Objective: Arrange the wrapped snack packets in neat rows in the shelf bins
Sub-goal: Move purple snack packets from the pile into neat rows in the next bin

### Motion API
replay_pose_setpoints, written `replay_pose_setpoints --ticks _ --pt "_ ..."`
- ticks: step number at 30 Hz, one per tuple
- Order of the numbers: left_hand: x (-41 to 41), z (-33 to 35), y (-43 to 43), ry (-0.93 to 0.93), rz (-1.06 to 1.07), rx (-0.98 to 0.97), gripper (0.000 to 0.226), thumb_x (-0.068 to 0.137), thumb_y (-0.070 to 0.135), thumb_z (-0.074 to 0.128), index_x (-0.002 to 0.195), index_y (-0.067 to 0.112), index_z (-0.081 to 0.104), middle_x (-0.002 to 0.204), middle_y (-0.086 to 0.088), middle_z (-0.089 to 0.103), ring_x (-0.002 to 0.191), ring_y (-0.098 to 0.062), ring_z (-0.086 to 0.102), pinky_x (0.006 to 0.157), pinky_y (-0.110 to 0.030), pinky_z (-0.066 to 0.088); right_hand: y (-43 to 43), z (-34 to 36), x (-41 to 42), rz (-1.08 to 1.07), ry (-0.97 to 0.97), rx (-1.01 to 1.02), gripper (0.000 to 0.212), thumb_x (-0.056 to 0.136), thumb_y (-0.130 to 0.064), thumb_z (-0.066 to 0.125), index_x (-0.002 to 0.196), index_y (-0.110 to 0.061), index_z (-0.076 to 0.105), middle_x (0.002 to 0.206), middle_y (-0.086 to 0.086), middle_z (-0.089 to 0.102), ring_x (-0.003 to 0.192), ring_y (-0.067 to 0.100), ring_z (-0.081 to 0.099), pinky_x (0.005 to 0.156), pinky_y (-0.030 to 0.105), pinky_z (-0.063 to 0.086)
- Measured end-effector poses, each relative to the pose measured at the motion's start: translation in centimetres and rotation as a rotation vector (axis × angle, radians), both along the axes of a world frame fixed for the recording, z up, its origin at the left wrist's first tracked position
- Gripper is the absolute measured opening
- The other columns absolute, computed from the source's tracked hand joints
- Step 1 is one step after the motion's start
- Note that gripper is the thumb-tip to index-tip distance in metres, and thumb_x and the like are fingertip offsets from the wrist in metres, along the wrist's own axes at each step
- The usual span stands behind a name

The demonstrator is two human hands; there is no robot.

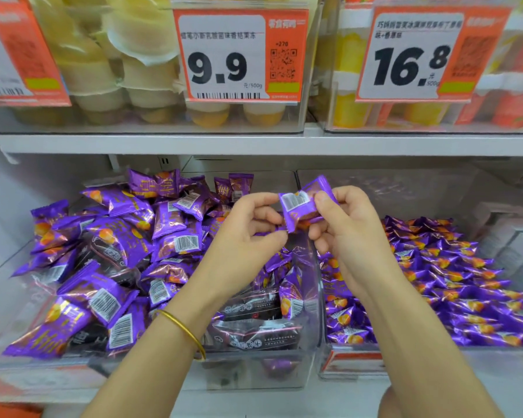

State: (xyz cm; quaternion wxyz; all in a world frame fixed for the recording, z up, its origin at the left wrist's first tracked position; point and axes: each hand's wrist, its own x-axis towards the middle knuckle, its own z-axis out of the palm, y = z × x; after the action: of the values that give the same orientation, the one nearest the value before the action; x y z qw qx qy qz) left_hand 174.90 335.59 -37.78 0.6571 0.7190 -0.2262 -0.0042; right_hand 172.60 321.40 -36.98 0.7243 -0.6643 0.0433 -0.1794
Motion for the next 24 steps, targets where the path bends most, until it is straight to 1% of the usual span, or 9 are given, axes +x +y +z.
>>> replay_pose_setpoints --ticks 2,4,7,9,12,16,18,21,24 --pt "0.2 -0.1 -0.3 0.101 0.029 -0.124 0.031 0.083 0.001 0.065 0.111 0.013 0.058 0.092 -0.01 0.052 0.072 -0.011 0.059 0.071 -0.019 0.051 0.0 0.1 0.0 0.031 0.002 0.105 0.011 0.097 -0.019 0.048 0.089 -0.013 0.044 0.063 0.005 0.058 0.045 0.01 0.047 0.039 0.021 0.035" --pt "0.1 -0.1 -0.8 0.191 0.025 -0.199 0.018 0.087 0.006 0.062 0.105 0.01 0.061 0.097 -0.015 0.057 0.071 -0.011 0.061 0.072 -0.022 0.053 -0.1 0.1 -0.1 0.055 0.005 0.185 0.012 0.098 -0.019 0.045 0.088 -0.013 0.043 0.066 0.008 0.059 0.045 0.011 0.048 0.037 0.021 0.035" --pt "0.0 0.3 -1.6 0.423 -0.05 -0.396 0.01 0.092 0.014 0.052 0.095 0.006 0.057 0.085 -0.009 0.062 0.067 -0.015 0.059 0.067 -0.022 0.055 -0.2 0.1 -0.4 0.065 0.003 0.255 0.014 0.099 -0.02 0.045 0.087 -0.013 0.042 0.065 0.01 0.059 0.044 0.012 0.049 0.037 0.02 0.037" --pt "0.1 0.4 -1.7 0.519 -0.08 -0.463 0.008 0.092 0.013 0.052 0.087 0.008 0.055 0.08 -0.006 0.062 0.062 -0.014 0.057 0.062 -0.02 0.055 -0.3 0.1 -0.5 0.068 0.011 0.283 0.013 0.098 -0.02 0.046 0.088 -0.012 0.042 0.065 0.009 0.059 0.043 0.011 0.05 0.037 0.02 0.038" --pt "0.4 0.3 -1.9 0.537 -0.071 -0.47 0.008 0.088 0.001 0.054 0.086 0.009 0.055 0.084 -0.01 0.06 0.064 -0.014 0.058 0.06 -0.019 0.055 -0.6 0.0 -0.7 0.017 0.008 0.314 0.011 0.096 -0.02 0.051 0.087 -0.014 0.046 0.069 0.005 0.06 0.044 0.01 0.051 0.037 0.019 0.037" --pt "0.7 0.4 -1.7 0.561 -0.086 -0.482 0.023 0.086 -0.006 0.053 0.108 -0.003 0.057 0.089 -0.014 0.065 0.063 -0.01 0.065 0.061 -0.019 0.055 -1.5 0.2 -0.9 -0.071 -0.077 0.332 0.006 0.093 -0.01 0.054 0.096 -0.015 0.053 0.075 0.0 0.063 0.047 0.009 0.053 0.037 0.017 0.034" --pt "0.7 0.4 -1.6 0.538 -0.108 -0.446 0.02 0.086 -0.007 0.052 0.104 -0.006 0.061 0.086 -0.013 0.068 0.065 -0.009 0.066 0.065 -0.018 0.055 -1.8 0.3 -1.0 -0.026 -0.093 0.342 0.013 0.091 -0.005 0.054 0.098 -0.014 0.058 0.078 0.0 0.067 0.054 0.009 0.058 0.04 0.016 0.039" --pt "0.5 0.5 -1.5 0.503 -0.065 -0.386 0.014 0.088 -0.003 0.053 0.098 0.001 0.061 0.082 -0.009 0.068 0.066 -0.01 0.067 0.062 -0.019 0.056 -2.0 0.2 -1.0 0.073 -0.108 0.371 0.022 0.084 0.006 0.052 0.089 -0.012 0.065 0.088 0.007 0.069 0.07 0.016 0.061 0.054 0.02 0.049" --pt "0.3 0.8 -1.2 0.454 -0.041 -0.326 0.013 0.091 0.003 0.054 0.102 0.008 0.057 0.082 -0.008 0.07 0.071 -0.018 0.071 0.056 -0.024 0.057 -1.6 0.5 -1.0 0.142 -0.108 0.444 0.011 0.073 -0.008 0.059 0.081 -0.008 0.065 0.098 0.01 0.071 0.074 0.018 0.061 0.061 0.022 0.05"
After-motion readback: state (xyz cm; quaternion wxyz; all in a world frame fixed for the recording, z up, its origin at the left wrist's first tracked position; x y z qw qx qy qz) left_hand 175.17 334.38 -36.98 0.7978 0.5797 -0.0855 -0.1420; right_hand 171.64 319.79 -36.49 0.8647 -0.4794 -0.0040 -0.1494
